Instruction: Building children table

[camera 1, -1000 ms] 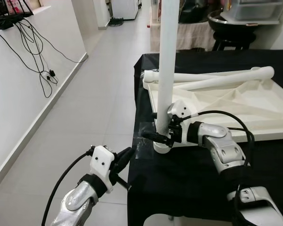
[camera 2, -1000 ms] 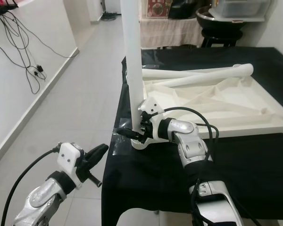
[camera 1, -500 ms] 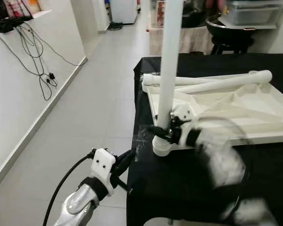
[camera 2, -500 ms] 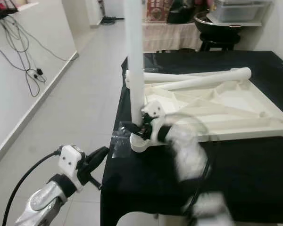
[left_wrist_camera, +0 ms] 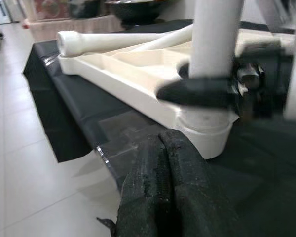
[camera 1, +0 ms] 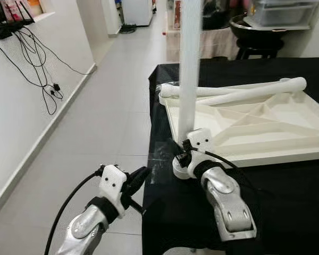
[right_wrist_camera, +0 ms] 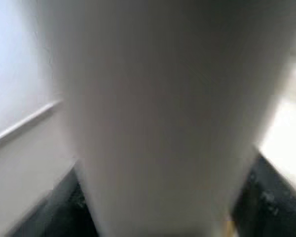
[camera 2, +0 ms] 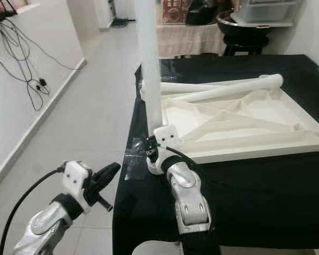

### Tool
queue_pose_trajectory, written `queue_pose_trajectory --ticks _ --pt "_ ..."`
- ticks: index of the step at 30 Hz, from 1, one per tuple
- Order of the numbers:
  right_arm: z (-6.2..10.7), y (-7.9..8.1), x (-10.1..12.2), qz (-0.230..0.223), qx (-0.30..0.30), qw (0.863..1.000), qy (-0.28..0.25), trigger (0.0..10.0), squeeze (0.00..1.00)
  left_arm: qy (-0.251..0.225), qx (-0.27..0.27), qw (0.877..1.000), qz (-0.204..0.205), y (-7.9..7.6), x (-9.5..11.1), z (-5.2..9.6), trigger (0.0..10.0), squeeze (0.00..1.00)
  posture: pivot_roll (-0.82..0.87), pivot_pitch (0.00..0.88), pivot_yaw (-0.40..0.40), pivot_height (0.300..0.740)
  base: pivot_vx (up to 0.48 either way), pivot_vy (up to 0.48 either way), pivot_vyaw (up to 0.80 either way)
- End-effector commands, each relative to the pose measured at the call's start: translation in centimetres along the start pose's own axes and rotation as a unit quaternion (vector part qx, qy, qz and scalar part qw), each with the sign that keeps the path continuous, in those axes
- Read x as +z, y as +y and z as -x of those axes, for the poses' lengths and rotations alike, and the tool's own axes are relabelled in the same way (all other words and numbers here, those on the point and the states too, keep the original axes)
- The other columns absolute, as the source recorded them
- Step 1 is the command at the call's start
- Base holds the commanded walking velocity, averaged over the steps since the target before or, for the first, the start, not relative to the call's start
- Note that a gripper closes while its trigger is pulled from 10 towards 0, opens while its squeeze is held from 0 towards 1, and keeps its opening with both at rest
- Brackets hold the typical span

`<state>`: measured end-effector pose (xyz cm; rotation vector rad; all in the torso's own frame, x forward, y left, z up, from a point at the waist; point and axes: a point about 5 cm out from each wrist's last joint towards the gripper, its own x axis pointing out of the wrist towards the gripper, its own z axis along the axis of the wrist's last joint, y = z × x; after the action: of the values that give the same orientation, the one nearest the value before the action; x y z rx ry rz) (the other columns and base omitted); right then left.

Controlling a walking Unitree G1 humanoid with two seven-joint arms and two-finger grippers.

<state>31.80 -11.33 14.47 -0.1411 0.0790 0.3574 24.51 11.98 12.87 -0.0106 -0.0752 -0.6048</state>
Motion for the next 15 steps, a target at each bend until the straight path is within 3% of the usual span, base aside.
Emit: queue_pose_trajectory --ticks 1,3,6,7,8,10,15 --pt "-0.5 0.1 0.1 -0.011 0.028 1.0 0.0 10.0 1.0 0.007 0.005 1.0 -0.001 0.1 -0.3 0.1 10.0 0.0 -0.04 0.109 0.051 0.74 0.0 0.0 0.0" --pt "-1.0 -0.1 2.0 -0.016 0.097 0.995 -0.03 10.0 1.0 0.008 0.001 1.0 0.0 0.0 -0.3 0.0 10.0 0.0 -0.03 0.102 0.049 0.74 0.0 0.0 0.0" --pt "-1.1 -0.3 2.6 -0.014 0.131 0.99 -0.04 10.0 1.0 0.008 -0.001 1.0 0.0 0.0 -0.3 -0.1 10.0 0.0 -0.03 0.1 0.047 0.74 0.0 0.0 0.0" --pt "-1.0 -0.8 3.7 0.034 0.225 0.973 -0.05 10.0 0.0 0.009 -0.003 1.0 0.001 -0.1 -0.4 -0.1 10.0 0.0 -0.02 0.1 0.046 0.74 0.0 0.0 0.0" --pt "-1.0 -0.8 3.7 0.034 0.225 0.973 -0.05 10.0 0.0 0.009 -0.003 1.0 0.001 -0.1 -0.4 -0.1 10.0 0.0 -0.02 0.1 0.046 0.74 0.0 0.0 0.0" --pt "-1.1 -1.8 4.2 0.072 0.283 0.955 -0.044 10.0 0.0 0.009 -0.003 1.0 0.002 -0.2 -0.4 -0.1 10.0 0.0 -0.02 0.101 0.041 0.74 0.0 0.0 0.0" --pt "-2.2 -3.4 5.0 0.098 0.325 0.941 -0.019 10.0 0.0 0.009 -0.003 1.0 0.001 -0.5 -0.4 0.0 10.0 0.0 0.0 0.1 0.038 0.74 0.0 0.0 0.0"
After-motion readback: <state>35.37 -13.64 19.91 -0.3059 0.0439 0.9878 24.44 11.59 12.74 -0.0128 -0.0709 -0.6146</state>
